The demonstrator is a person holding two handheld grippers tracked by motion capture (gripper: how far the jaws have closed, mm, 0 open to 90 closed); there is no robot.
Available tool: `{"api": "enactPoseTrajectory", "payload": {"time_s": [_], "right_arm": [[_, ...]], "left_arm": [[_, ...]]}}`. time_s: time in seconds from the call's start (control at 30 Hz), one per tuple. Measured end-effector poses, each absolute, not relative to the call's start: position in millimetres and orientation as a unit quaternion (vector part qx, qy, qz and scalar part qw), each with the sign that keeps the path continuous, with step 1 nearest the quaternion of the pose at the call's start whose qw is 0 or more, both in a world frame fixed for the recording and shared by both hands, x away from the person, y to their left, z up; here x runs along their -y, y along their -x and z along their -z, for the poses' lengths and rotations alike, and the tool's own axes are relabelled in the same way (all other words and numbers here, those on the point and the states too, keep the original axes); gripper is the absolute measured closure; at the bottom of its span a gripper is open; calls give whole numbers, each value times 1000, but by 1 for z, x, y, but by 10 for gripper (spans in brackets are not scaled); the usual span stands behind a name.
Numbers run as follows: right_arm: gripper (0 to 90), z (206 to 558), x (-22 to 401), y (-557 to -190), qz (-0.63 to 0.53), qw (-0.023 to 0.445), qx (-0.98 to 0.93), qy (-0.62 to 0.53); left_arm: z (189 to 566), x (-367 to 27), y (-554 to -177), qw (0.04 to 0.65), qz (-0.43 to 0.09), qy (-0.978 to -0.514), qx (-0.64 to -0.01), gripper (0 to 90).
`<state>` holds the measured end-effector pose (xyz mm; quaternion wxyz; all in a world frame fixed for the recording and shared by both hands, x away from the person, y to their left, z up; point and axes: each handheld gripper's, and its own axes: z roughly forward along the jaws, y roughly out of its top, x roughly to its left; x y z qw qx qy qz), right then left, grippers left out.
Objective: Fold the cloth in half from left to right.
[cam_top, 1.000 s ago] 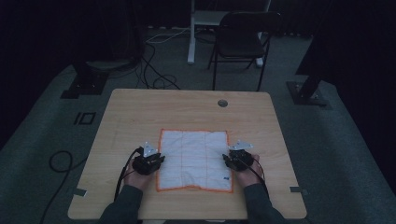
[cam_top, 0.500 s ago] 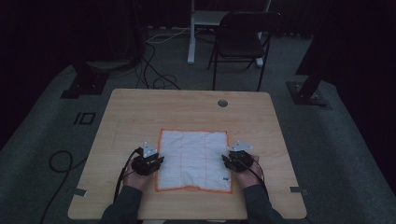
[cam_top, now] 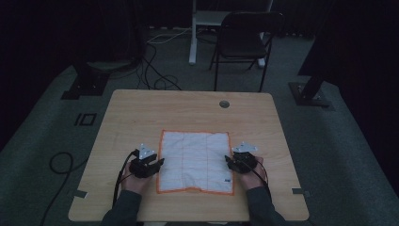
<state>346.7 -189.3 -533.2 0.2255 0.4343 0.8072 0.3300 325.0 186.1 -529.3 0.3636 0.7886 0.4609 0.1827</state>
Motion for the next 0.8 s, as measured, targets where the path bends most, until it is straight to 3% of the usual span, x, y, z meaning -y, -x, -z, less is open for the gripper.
{"api": "enactPoseTrajectory", "payload": {"time_s": [0.53,0.67,0.8], "right_arm": [[534,533,192,-344,-333,228,-805,-435],[533,533,193,-344,-331,229,-806,-434],[534,534,192,-344,-329,228,-807,-433]], "left_arm": [[540,-183,-329,350,-177,-780,-488,583],[540,-179,-328,346,-188,-778,-489,653],[540,-179,-330,351,-180,-780,-487,784]]}}
